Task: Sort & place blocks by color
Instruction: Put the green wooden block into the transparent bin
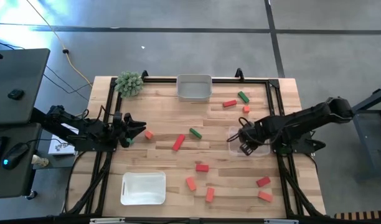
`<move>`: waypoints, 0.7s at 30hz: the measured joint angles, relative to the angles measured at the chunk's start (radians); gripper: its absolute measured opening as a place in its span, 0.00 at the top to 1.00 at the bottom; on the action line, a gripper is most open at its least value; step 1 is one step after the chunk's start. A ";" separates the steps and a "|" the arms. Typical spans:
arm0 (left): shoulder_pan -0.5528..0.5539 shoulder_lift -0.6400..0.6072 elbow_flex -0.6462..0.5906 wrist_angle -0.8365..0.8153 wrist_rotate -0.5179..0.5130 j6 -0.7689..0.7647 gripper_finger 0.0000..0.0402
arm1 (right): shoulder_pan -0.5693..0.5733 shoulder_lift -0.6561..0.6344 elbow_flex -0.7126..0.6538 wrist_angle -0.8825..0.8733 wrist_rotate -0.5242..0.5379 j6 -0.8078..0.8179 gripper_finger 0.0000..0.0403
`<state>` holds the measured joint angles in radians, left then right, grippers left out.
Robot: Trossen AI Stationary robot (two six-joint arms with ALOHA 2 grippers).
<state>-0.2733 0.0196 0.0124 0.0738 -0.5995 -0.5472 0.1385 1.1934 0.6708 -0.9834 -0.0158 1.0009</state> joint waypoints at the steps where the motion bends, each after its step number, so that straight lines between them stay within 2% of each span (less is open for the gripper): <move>1: 0.000 0.000 0.000 0.000 0.000 0.000 0.66 | -0.010 0.000 0.000 0.006 -0.004 -0.009 0.80; 15: 0.000 0.000 0.000 0.000 -0.004 0.062 0.66 | -0.114 0.055 0.000 0.008 -0.072 -0.067 0.80; 21: 0.000 0.000 0.000 -0.001 -0.088 0.055 0.65 | -0.115 0.070 0.000 0.015 -0.096 -0.060 0.80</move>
<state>-0.2733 0.0194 0.0127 0.0731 -0.6874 -0.4923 0.0238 1.2633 0.6712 -0.9687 -0.1114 0.9409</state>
